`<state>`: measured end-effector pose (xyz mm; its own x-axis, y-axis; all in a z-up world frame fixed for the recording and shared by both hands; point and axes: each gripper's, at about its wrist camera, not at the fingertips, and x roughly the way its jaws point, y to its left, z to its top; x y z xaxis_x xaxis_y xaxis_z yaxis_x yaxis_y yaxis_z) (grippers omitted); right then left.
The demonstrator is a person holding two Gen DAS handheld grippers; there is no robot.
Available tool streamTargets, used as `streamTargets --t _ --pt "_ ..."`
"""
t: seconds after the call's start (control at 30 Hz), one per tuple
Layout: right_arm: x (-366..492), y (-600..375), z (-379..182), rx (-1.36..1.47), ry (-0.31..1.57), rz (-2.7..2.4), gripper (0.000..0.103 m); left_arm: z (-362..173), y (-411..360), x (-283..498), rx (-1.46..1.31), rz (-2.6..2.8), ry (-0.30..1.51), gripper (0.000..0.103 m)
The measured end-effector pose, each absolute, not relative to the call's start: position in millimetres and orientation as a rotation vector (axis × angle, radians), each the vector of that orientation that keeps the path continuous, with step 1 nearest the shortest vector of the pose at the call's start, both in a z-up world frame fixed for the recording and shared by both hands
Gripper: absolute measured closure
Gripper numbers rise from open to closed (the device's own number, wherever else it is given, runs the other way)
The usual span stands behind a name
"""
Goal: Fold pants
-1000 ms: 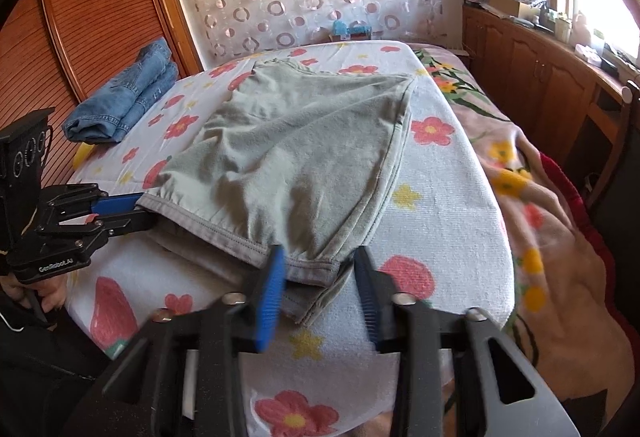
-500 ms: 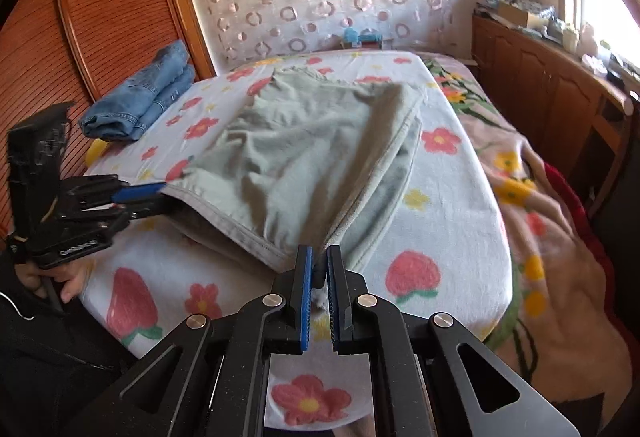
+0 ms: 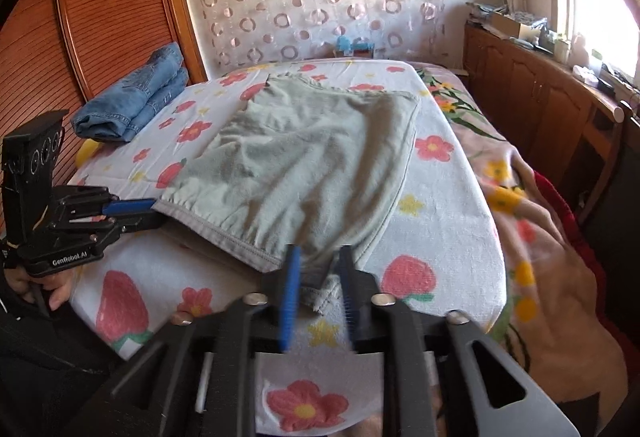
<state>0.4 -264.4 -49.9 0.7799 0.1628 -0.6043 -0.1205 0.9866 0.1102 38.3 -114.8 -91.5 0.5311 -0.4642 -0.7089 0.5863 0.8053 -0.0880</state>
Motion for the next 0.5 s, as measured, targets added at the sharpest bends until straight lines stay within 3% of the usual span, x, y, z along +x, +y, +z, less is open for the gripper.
streamTargets --t 0.5 --pt "8.5 -267.3 -64.6 0.104 0.699 0.108 0.072 -92.6 -113.4 38.3 0.145 -0.629 0.794 0.087"
